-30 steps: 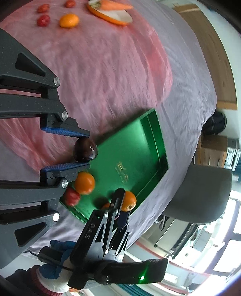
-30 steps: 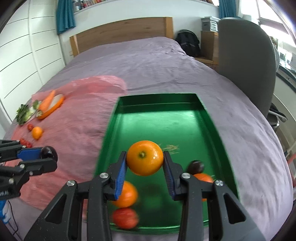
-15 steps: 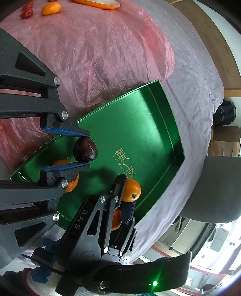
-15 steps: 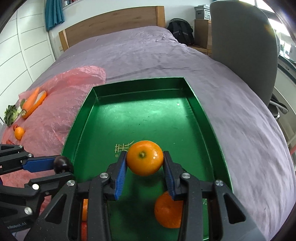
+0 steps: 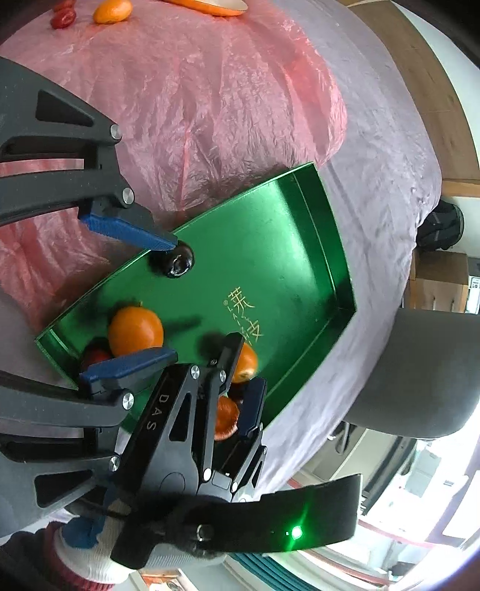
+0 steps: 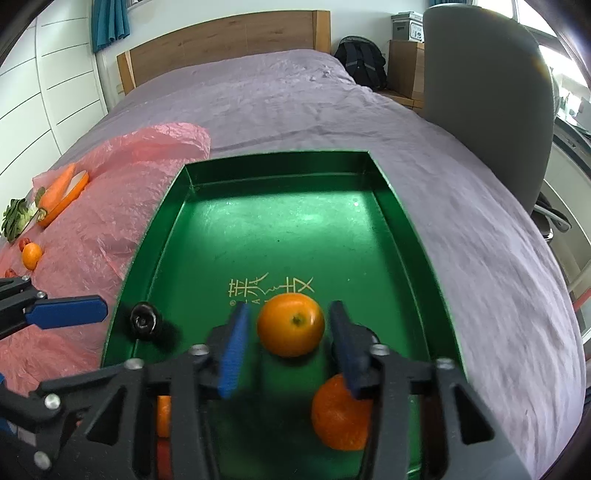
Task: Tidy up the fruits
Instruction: 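Carry the plum with the left tool into the tray while the right tool releases the orange there, then move both open tools back over the remaining fruit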
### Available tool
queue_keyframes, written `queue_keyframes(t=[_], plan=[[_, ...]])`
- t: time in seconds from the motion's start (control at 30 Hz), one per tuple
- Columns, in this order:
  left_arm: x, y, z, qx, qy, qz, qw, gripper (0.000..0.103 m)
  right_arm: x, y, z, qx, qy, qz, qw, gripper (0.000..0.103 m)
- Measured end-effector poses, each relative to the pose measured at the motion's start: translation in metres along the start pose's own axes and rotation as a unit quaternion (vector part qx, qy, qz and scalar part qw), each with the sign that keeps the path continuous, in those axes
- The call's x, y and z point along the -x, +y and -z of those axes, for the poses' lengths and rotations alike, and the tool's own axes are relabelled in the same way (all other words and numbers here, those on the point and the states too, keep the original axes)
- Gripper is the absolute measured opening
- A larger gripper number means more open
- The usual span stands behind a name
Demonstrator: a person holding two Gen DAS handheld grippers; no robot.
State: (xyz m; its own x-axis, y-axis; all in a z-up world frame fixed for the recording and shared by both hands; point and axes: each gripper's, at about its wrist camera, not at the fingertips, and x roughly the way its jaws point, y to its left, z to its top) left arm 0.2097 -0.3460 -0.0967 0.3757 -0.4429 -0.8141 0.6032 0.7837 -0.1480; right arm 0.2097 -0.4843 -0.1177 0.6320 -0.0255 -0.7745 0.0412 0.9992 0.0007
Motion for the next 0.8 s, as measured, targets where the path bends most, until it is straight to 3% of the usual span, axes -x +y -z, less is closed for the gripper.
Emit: queue_keyframes(t=[0.33,0.47,0.8], plan=[[0.049,0.021,0.027,0.016,-0.034,-0.015,0.9992,0.049,0.030,0.011,0.001,0.001,-0.016,0.004,1.000,0.097],[0.069,0.034,0.043,0.021,-0.028,-0.022,0.9991,0.049,0.047,0.020,0.006,-0.005,-0.025,-0.003,1.000,0.098],[0.127,0.068,0.084,0.055,-0.045,-0.054,0.9961,0.049,0.091,0.067,0.023,0.008,-0.040,-0.025,0.999,0.102]])
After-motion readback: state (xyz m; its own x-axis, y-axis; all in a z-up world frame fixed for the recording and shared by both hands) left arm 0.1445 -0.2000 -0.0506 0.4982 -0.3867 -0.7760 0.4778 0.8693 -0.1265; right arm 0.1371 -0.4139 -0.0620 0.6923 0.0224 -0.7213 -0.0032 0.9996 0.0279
